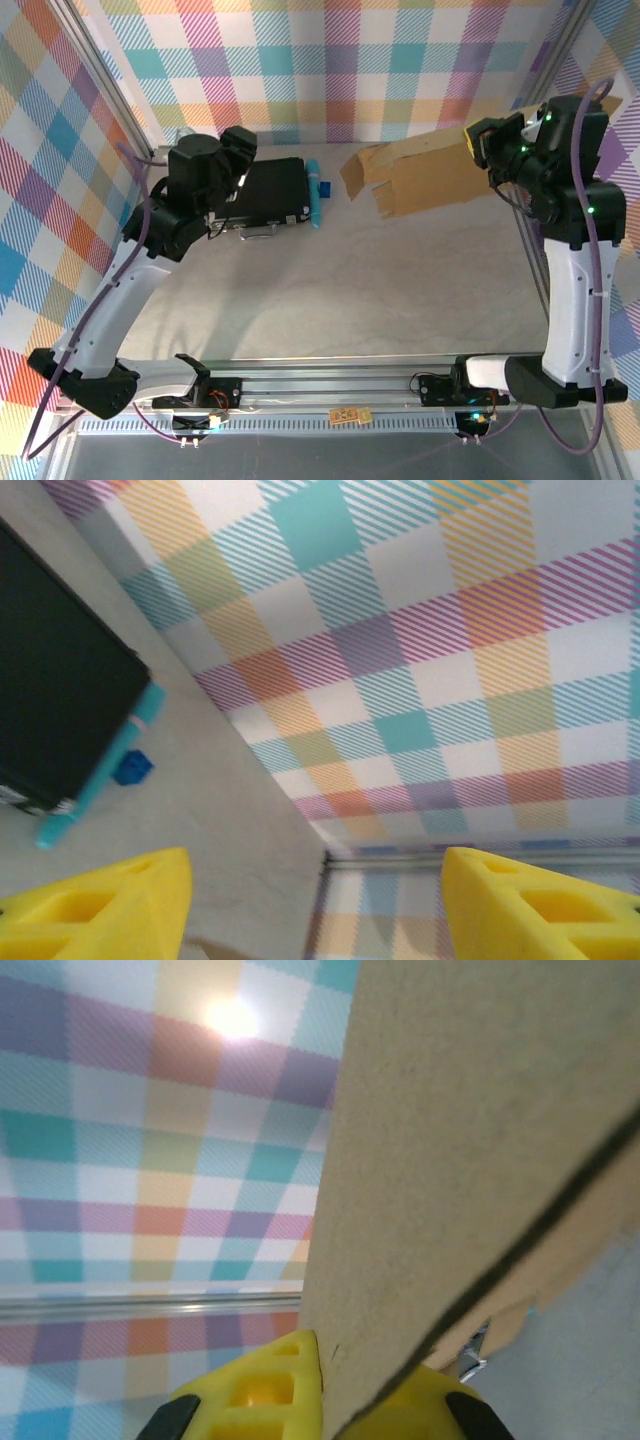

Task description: Fold the paper box

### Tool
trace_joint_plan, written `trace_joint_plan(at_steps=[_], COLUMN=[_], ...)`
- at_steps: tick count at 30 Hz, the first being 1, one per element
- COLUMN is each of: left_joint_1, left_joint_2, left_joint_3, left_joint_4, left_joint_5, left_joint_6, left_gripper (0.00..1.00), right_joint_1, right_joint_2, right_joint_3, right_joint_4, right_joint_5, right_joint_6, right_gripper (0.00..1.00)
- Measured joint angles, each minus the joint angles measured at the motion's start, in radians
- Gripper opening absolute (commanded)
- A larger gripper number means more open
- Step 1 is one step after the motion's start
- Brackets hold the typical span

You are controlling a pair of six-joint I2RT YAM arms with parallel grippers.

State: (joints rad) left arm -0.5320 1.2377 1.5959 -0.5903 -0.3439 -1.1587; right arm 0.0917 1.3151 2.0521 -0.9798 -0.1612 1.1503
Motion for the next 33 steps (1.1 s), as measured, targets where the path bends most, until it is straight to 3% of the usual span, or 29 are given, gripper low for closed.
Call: trace_joint_plan(at_steps=[6, 16, 24, 33], left_joint_1=[0.04, 0.079, 0.08, 0.145], left_joint_2=[-0.062, -0.096, -0.068, 0.203], left_joint_3=[-0.007, -0.039, -0.14, -0.14], left_joint_4=[-0.116, -0.204, -0.09, 0.118], left_joint_5=[-0.036, 0.086, 0.254, 0.388], left_joint_6=[0.03, 0.049, 0.018, -0.001], left_gripper=[0.65, 0.61, 0.55, 0.52], right_joint_1=[0.034, 0.22, 0.314, 0.306], right_joint_2=[0.18, 0.686, 0.592, 0.476], right_joint_3=[0.095, -0.218, -0.403, -0.479], right_joint_4=[0.029, 0.608, 0.775, 0.873], right_joint_5=[-0.076, -0.121, -0.074, -0.052], right_joint_6=[0.095, 0.383, 0.444, 0.465], right_gripper=[0.0, 0.0, 0.0, 0.0])
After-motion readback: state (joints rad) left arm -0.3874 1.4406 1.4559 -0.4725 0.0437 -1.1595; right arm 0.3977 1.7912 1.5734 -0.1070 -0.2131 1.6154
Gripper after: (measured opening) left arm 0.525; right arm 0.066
